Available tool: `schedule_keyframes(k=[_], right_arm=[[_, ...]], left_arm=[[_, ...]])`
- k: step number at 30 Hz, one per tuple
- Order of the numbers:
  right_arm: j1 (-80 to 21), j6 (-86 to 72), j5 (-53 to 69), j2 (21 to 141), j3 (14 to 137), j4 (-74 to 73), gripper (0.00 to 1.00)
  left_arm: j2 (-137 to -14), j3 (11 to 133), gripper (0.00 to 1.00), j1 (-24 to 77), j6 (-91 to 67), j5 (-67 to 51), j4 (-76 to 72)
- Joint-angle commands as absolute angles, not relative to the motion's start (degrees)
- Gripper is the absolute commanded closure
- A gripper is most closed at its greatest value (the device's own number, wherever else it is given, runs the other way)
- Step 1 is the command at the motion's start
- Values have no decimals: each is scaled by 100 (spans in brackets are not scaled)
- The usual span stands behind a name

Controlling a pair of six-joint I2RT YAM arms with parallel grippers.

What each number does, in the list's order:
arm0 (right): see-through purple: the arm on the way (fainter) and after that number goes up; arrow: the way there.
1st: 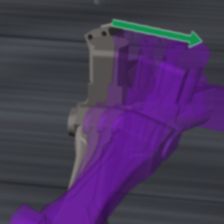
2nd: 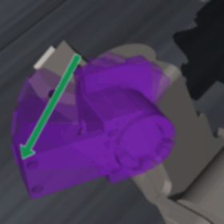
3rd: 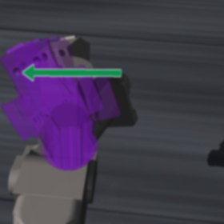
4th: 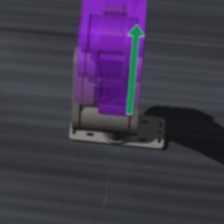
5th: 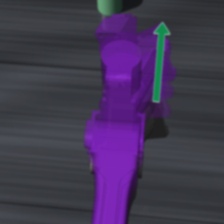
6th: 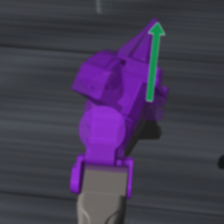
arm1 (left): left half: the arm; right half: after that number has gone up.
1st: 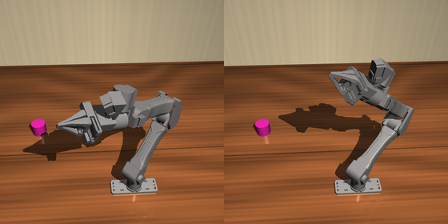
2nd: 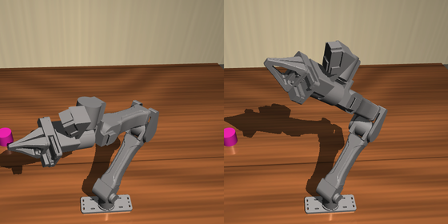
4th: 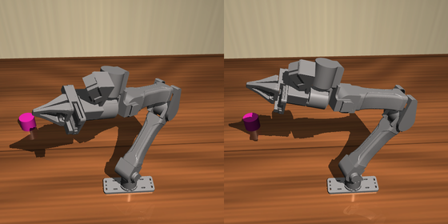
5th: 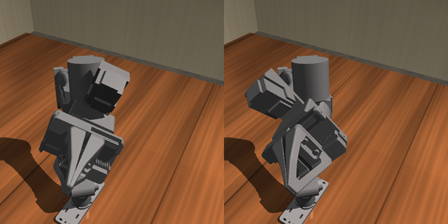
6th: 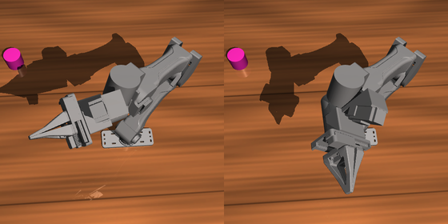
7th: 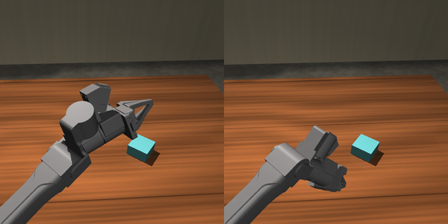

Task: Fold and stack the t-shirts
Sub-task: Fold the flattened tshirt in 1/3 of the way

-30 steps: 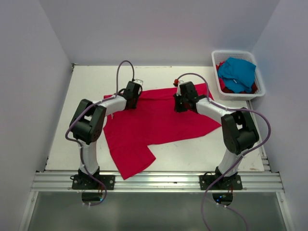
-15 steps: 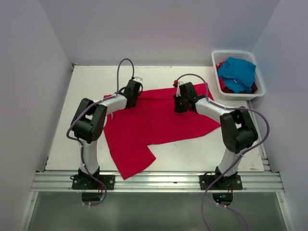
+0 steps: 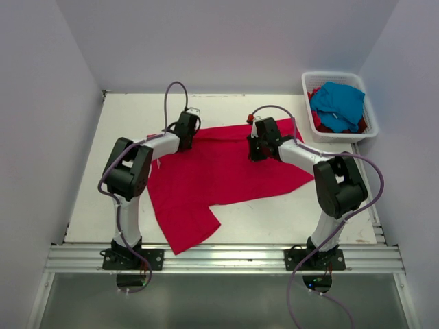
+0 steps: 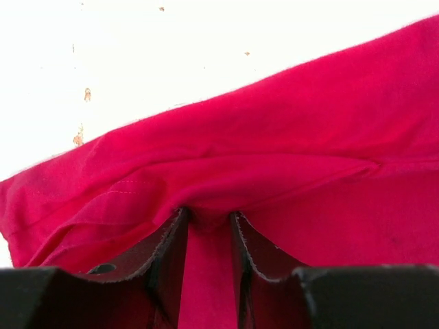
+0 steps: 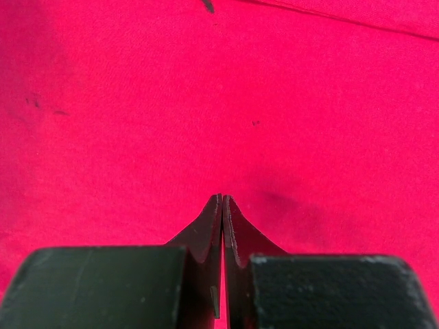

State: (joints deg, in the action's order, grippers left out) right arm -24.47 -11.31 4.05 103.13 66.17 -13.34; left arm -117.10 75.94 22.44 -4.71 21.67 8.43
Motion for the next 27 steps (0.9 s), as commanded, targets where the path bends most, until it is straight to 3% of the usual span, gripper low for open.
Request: schedule_keyframes(k=[1,15,27], right_arm=[[-2461,-1046,448,10397,6724,-1380,100],[-2461,-1055,448,10415,6715,-1389,100],[-2461,-1055,457,10380,6732,-1397,100]], left_arm=[[-11733,7848,67,2153,-404,2285,641],[-11628,7822,99,2153,-501,2382,694],[-10829,7410,100,2548,-1072,2128,1257]])
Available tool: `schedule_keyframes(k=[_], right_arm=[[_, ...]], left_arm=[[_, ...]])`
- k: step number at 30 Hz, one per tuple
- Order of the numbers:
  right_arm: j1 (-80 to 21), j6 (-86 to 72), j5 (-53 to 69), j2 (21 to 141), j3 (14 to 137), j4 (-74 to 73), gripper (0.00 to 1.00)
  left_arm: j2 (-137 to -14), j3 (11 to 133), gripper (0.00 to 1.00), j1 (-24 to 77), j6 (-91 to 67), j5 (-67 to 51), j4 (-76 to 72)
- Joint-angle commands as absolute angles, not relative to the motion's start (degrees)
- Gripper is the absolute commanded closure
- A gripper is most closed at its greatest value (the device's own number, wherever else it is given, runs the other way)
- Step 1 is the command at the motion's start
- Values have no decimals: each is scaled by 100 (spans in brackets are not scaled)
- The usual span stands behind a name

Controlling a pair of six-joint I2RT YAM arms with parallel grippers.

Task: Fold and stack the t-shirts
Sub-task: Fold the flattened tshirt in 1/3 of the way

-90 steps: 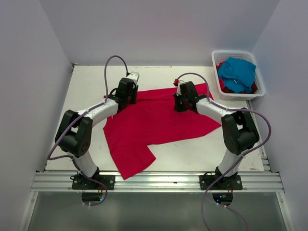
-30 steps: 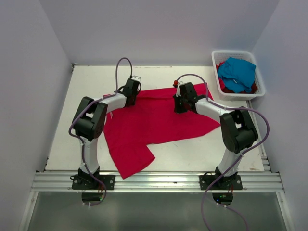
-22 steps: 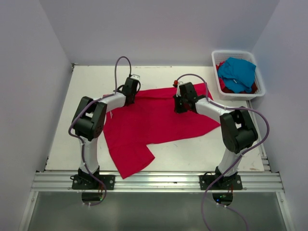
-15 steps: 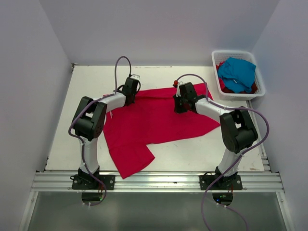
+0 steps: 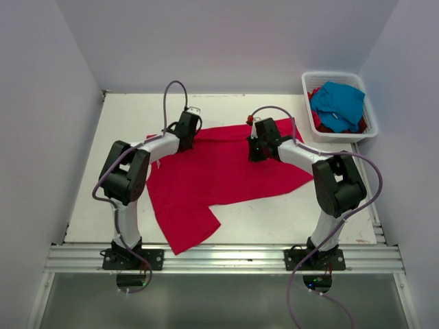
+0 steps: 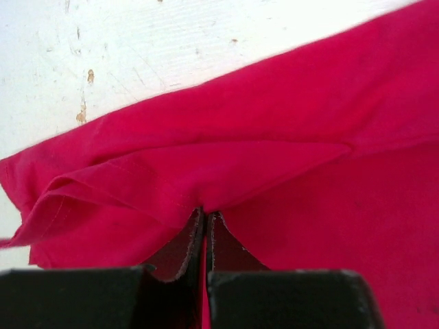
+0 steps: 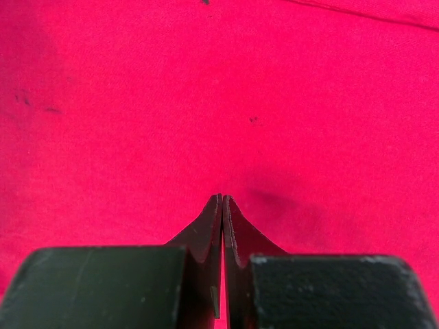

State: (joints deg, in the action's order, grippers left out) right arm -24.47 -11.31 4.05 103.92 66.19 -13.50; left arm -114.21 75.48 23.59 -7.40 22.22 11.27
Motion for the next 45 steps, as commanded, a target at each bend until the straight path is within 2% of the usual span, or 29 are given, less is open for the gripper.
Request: schedule_keyframes(k=[1,8,34,45], right_arm=[[-2461,-1055,457,10371,6741,-1389,100],[-2461,-1072,501,10362,6750,-1380,100],[-2461,-1072,536,10327,6768,-1433,100],[-2452,-1072,519,10327,6785,-1433,100]], left_arm=[[-10767,7357,100,2584,-1116,2092,1274],[-10328,7049,100,2786,-1467,1916,1485],[-10169,6697,100,3234,-1960,1837,1802],[-10028,6653,93,3410,-2162,1705,2039]])
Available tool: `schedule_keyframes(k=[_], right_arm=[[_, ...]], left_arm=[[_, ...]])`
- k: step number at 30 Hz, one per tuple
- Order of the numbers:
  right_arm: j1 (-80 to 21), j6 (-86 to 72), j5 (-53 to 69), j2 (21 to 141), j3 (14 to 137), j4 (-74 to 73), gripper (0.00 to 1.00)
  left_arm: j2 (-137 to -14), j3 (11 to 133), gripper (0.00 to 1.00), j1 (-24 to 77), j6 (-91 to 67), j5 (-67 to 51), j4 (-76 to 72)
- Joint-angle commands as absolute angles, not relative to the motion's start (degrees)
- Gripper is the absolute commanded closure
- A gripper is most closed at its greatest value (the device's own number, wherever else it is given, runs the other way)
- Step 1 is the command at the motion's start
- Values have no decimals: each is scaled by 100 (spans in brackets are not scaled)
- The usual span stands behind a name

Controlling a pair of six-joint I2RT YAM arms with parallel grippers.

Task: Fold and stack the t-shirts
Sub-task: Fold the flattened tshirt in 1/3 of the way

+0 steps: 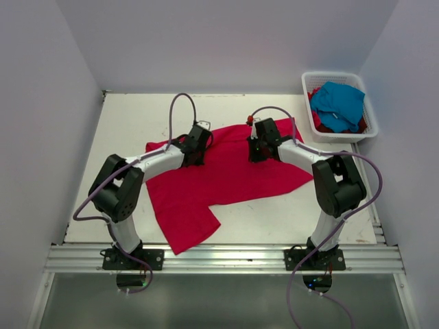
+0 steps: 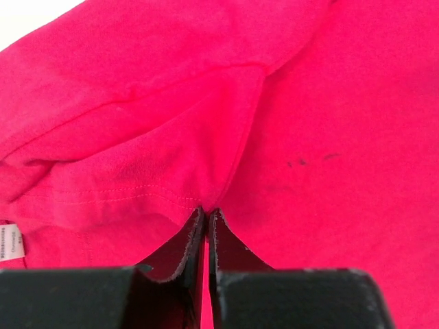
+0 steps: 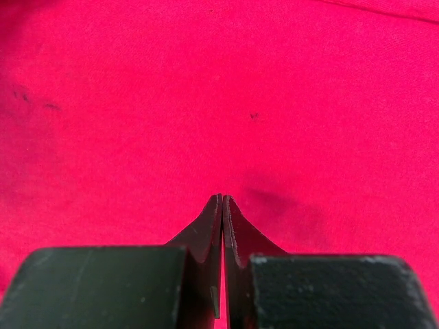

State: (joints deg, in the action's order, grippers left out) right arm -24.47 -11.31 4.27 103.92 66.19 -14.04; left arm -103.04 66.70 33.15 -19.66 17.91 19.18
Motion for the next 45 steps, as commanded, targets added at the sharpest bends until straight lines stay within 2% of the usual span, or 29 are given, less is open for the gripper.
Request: schedule_keyframes(k=[1,27,45], right_arm=[[-2461,-1072,519,10310,6794,-1441,100],[-2461,-1063,536,10195,6768,-1450,100],[-2461,-1055,545,10151,6741,-1441,100]], left_arm=[[-10028,6645,92,3436,-2197,1688,2039],[-9835,6987,85,4025,-2733,2004,2645],[-9896,7216,85,4491,-2821,2276,2901]])
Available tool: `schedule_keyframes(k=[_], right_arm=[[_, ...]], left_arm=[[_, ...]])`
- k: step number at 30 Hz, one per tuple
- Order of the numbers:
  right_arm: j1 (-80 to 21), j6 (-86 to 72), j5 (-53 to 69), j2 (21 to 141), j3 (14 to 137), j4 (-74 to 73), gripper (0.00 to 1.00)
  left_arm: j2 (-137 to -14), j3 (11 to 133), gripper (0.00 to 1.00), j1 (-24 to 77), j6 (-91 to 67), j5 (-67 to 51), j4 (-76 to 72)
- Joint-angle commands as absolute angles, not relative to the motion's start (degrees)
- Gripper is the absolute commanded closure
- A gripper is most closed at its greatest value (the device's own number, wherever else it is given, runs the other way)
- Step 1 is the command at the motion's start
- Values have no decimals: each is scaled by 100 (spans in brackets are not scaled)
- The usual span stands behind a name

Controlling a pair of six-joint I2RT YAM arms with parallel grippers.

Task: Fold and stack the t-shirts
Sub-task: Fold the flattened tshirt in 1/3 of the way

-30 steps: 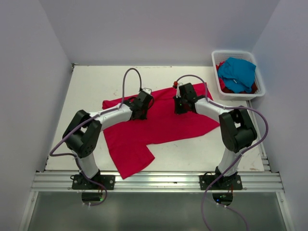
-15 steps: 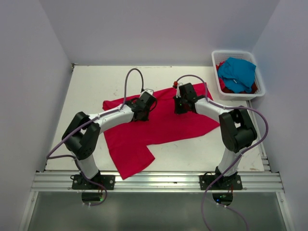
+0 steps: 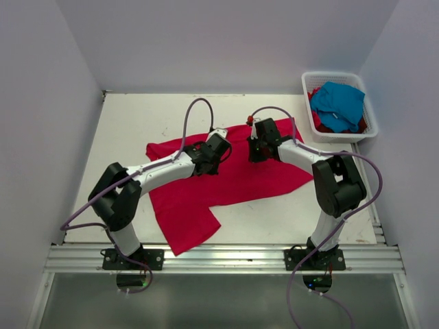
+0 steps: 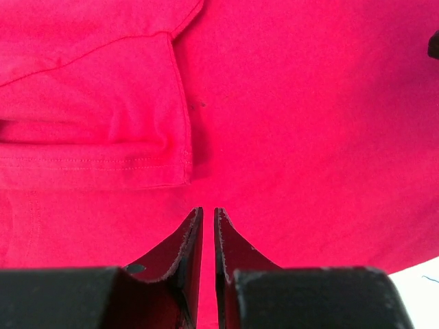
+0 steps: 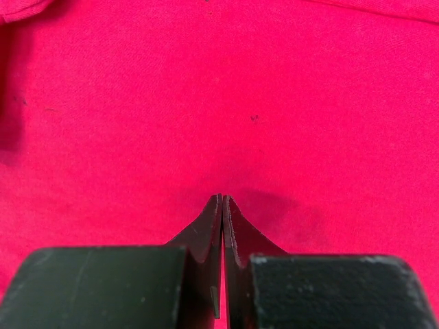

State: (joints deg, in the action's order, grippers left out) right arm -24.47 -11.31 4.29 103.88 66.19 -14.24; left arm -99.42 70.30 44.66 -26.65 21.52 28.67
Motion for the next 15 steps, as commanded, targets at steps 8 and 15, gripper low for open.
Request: schedule_keyframes(k=[8,15], right_arm=[[-2452,-1063,580,10125,6715,-1450,100],[-2470,-1072,624,10151,6697,-1441,100]], left_arm=[[-9905,6943,50,4448,-2742,3599,2847],[-9493,6224,29,3482,-2716,2805,1831]])
